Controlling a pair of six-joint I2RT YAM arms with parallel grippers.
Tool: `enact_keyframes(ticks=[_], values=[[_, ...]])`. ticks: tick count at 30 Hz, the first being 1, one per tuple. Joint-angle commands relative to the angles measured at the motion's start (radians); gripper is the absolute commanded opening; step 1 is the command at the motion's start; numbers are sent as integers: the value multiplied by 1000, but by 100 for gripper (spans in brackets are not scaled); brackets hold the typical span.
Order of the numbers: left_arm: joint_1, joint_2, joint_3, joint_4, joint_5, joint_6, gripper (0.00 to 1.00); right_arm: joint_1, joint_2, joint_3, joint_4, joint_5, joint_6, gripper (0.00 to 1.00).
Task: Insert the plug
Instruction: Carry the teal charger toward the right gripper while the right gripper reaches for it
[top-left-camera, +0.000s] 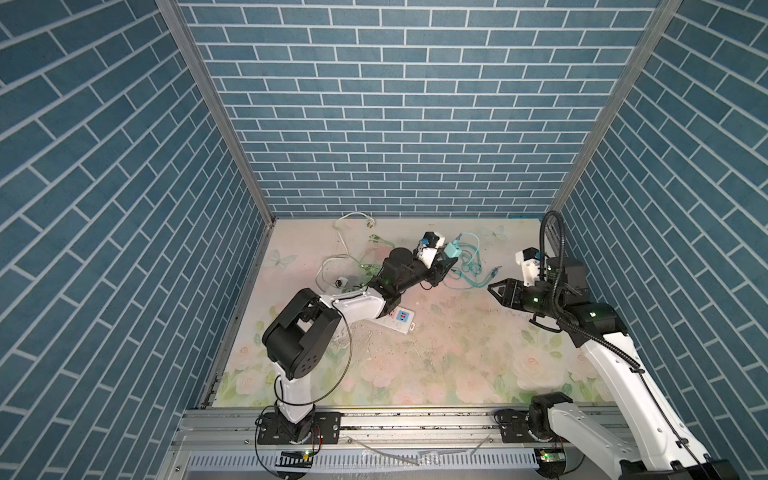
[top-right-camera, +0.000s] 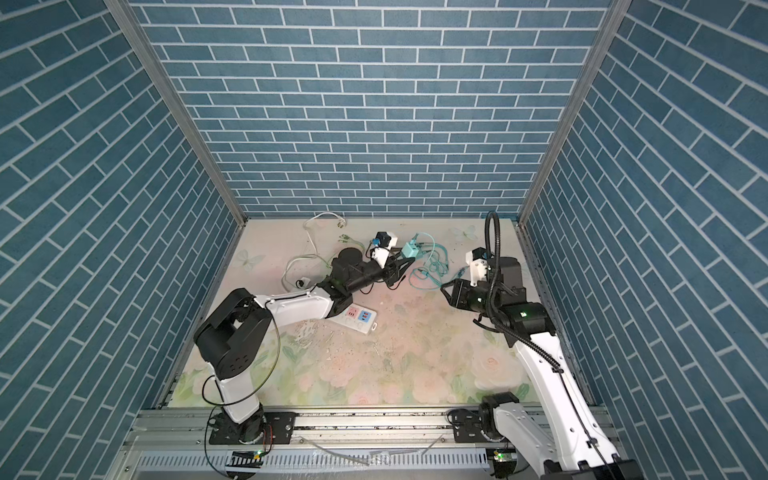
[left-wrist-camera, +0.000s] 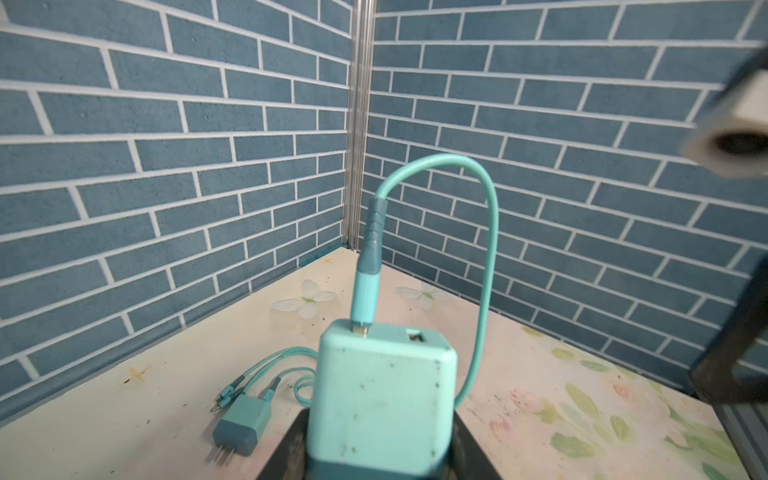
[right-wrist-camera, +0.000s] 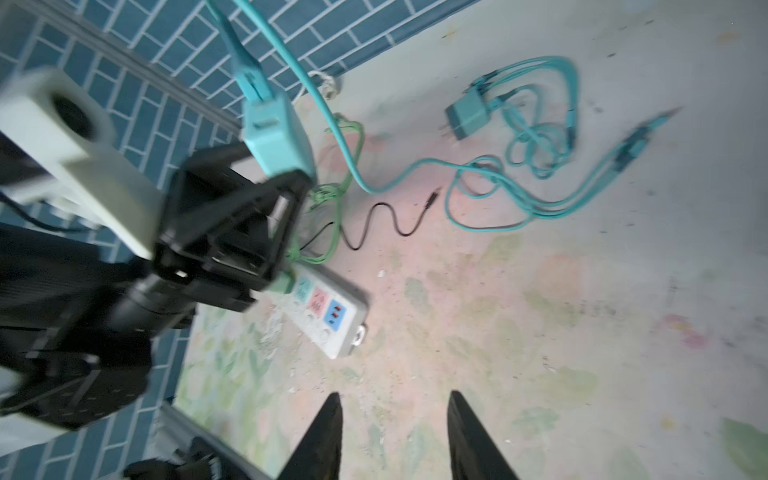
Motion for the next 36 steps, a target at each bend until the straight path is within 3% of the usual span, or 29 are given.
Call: enact_keyframes(ticks=[1, 6, 9, 12, 22, 26, 36], values=[[-6, -86, -112, 190, 33, 62, 22, 25, 15, 54, 35, -198, 99, 38], [-27, -147, -254, 220, -44, 143, 23, 174, -4, 51, 94, -153, 160, 40], [-85, -198, -295, 164, -133, 265, 23, 256, 36, 74, 103, -132, 155, 39], [-108, -224, -319, 151, -168, 313, 21, 316, 102, 131, 85, -133, 123, 39], [-113, -266, -411, 258, -210, 318, 22, 341, 305, 415, -211, 1, -47, 36], [-113, -264, -408, 278, -206, 326, 22, 341, 371, 493, -295, 0, -99, 35], [-114, -256, -368, 253, -159, 280, 23, 342, 459, 550, -372, 66, -196, 34]])
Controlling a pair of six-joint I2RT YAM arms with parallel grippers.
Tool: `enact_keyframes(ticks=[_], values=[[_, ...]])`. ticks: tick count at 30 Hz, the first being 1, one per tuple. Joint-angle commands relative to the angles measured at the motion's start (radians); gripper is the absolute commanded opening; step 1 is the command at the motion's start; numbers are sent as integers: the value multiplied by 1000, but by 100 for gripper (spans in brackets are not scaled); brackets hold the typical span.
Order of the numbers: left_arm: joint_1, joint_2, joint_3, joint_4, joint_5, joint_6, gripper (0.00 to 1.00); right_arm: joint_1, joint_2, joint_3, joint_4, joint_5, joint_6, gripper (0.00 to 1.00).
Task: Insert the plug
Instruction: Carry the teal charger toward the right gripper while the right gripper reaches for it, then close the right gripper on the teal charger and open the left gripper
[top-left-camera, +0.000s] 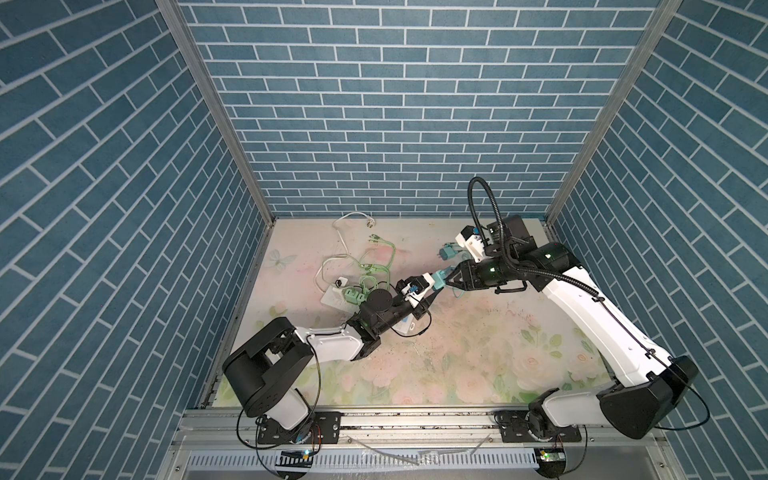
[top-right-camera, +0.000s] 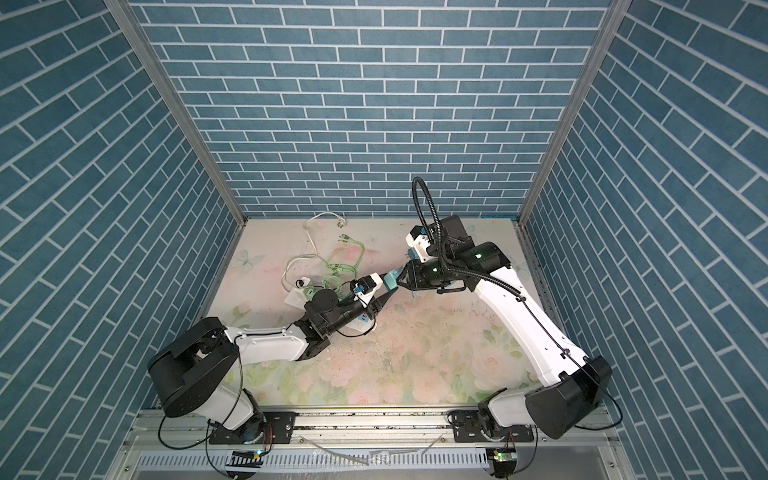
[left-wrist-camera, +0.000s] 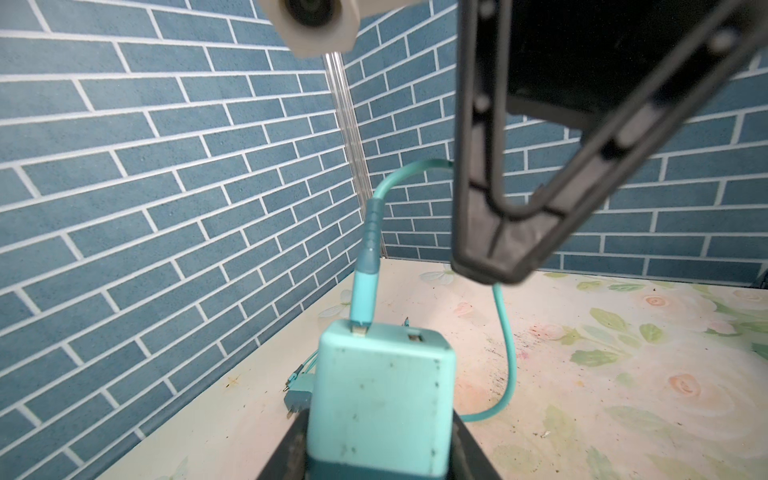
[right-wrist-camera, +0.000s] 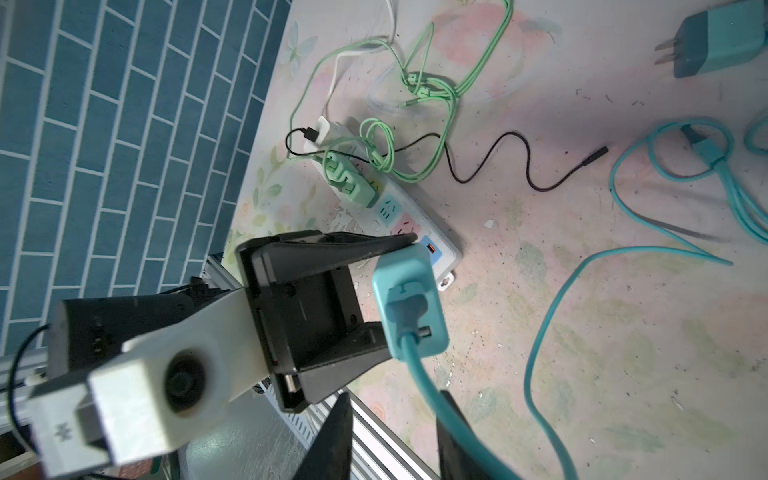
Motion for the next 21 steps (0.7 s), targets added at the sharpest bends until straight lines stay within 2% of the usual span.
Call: enact_keyframes(ticks=[1, 21], values=[[-3, -12, 32, 10, 31, -25, 22, 4, 23, 40, -49, 45, -68, 35], [-14, -19, 17, 16, 29, -41, 23, 7, 95, 63, 23, -12, -82, 37]])
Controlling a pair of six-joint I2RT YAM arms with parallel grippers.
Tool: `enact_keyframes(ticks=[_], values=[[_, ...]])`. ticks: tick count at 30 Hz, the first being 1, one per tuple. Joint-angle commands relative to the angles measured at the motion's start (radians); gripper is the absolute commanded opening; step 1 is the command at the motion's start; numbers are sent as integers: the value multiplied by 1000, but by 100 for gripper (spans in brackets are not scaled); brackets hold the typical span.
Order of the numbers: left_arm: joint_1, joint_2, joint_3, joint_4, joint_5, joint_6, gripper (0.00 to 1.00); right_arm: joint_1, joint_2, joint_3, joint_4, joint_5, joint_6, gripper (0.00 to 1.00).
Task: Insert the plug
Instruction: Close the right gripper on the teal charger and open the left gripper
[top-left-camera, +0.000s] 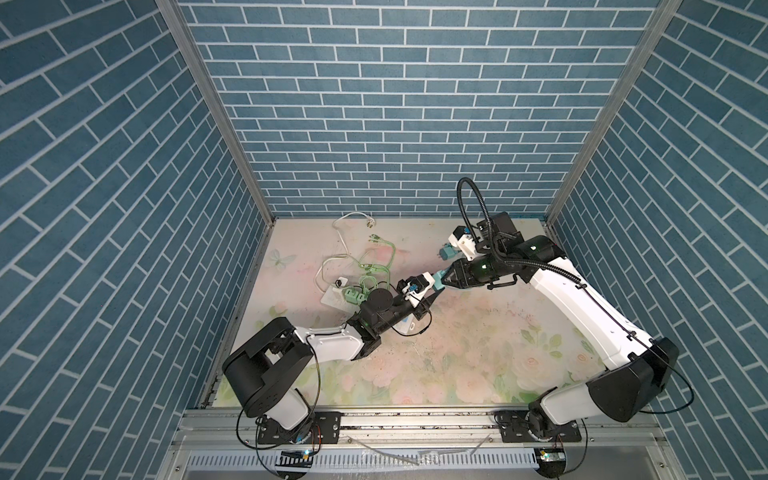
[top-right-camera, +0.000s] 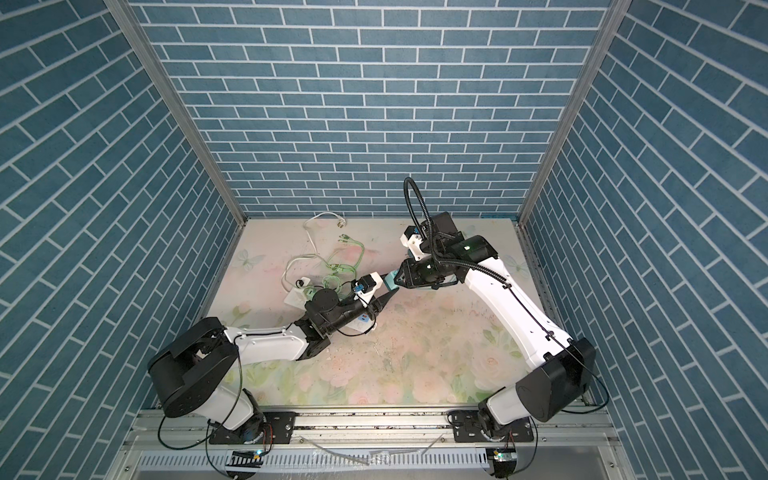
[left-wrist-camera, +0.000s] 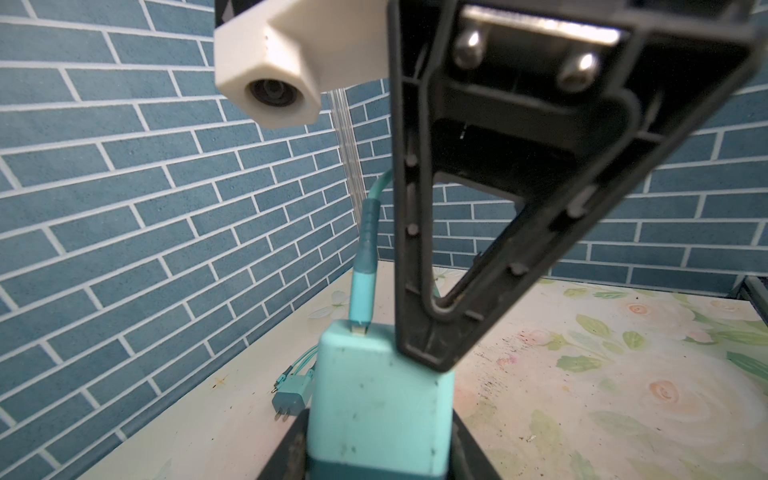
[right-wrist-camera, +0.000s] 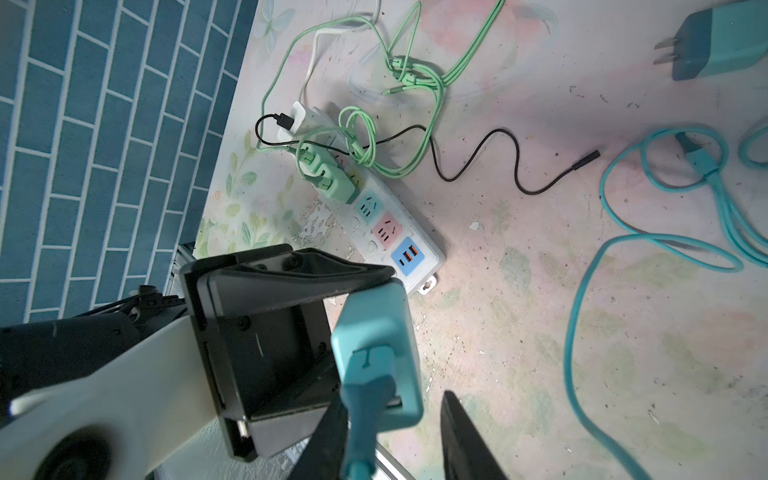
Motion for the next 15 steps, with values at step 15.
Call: enact_keyframes(ticks=[15], values=[[-20, -10, 23, 20, 25, -18, 23, 38, 45, 17, 59, -30, -32, 38]])
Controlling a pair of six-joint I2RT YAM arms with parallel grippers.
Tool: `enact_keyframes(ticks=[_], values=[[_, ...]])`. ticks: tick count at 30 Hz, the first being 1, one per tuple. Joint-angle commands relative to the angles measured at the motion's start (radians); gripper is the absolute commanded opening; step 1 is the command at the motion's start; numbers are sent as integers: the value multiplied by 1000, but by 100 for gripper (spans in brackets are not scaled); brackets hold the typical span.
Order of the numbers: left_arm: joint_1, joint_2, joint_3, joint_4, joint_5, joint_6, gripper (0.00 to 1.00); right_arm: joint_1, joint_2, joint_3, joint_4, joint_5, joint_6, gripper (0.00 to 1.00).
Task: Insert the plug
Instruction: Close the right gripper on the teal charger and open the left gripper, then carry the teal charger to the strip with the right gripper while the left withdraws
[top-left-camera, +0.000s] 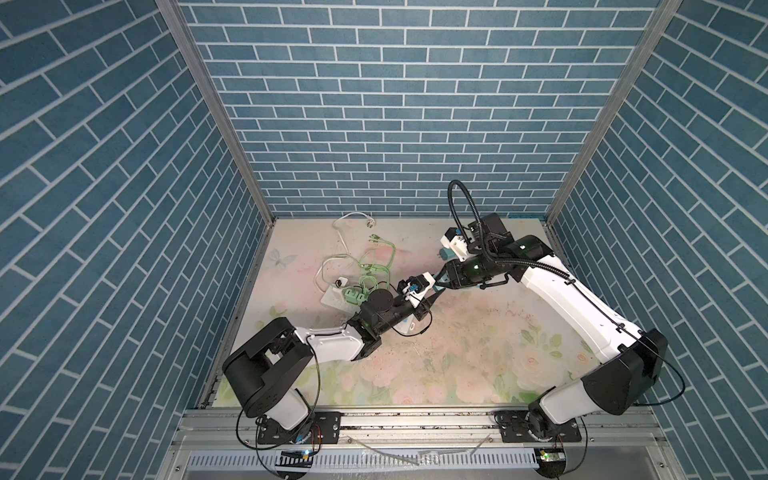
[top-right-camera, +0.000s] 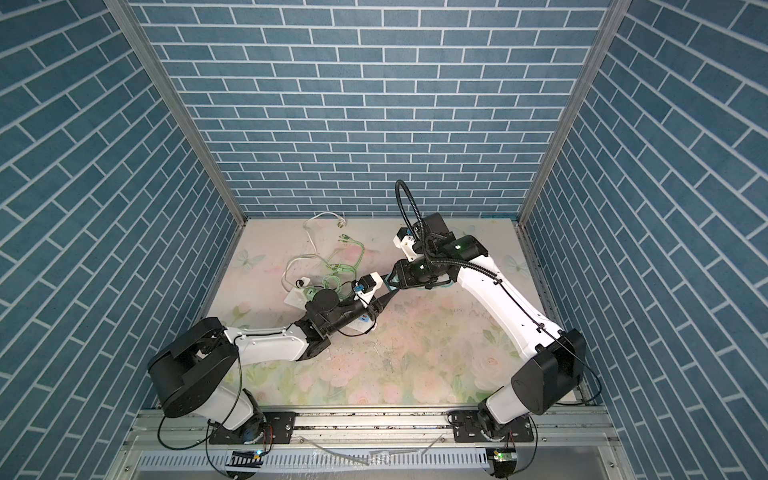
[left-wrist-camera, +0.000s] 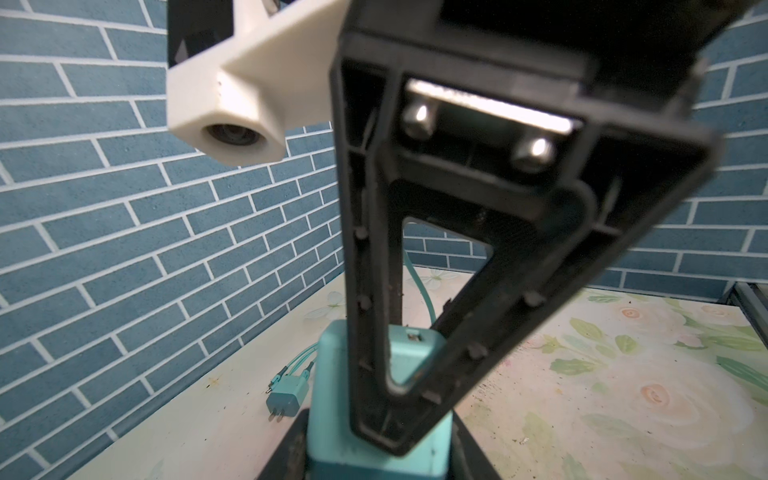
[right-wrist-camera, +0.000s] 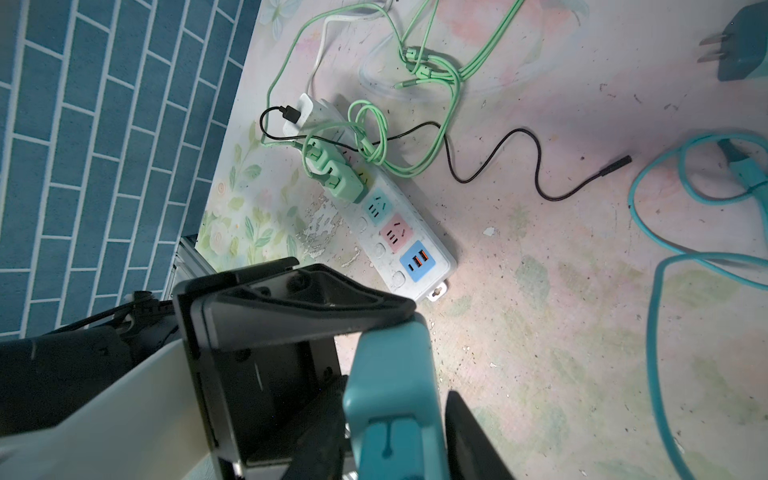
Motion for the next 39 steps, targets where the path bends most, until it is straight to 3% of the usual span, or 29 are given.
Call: enact_keyframes(ticks=[1, 8, 10, 12, 14, 16, 19, 21, 25, 27, 30, 34, 36, 39], values=[[-16, -10, 25, 17, 24, -2, 23, 9, 1, 16, 24, -21, -28, 37], [-23, -13, 20, 14, 23, -2, 25, 10, 6, -5, 35, -48, -26, 22], [-23, -16, 21, 12, 19, -1, 28, 12, 10, -9, 29, -57, -35, 11], [-23, -14, 21, 18, -4, -5, 45, 14, 8, -8, 14, -53, -54, 1], [-23, -14, 13, 38, -34, -24, 72, 13, 0, -9, 0, -41, -84, 0], [-23, -28, 0, 43, -56, -28, 79, 11, -5, 6, -38, 21, -115, 0], [-23, -92, -11, -30, -99, -17, 92, 6, 8, 63, -129, 202, -154, 0], [-21, -169, -8, -149, -126, -5, 100, -14, 24, 104, -177, 316, -176, 0], [-20, -341, 9, -444, -227, 8, 99, -69, 85, 192, -212, 474, -238, 0], [-17, -441, 40, -638, -341, -26, 100, -53, 113, 200, -156, 546, -378, 0], [-8, -570, 95, -914, -511, -106, 100, -30, 154, 160, -28, 553, -577, 0], [19, -699, 180, -1268, -691, -271, 100, -14, 307, 344, -51, 534, -595, 0], [67, -744, 210, -1428, -730, -366, 100, 2, 356, 392, -24, 433, -612, 0], [179, -790, 200, -1537, -671, -433, 100, 43, 391, 416, 15, 314, -619, 0]])
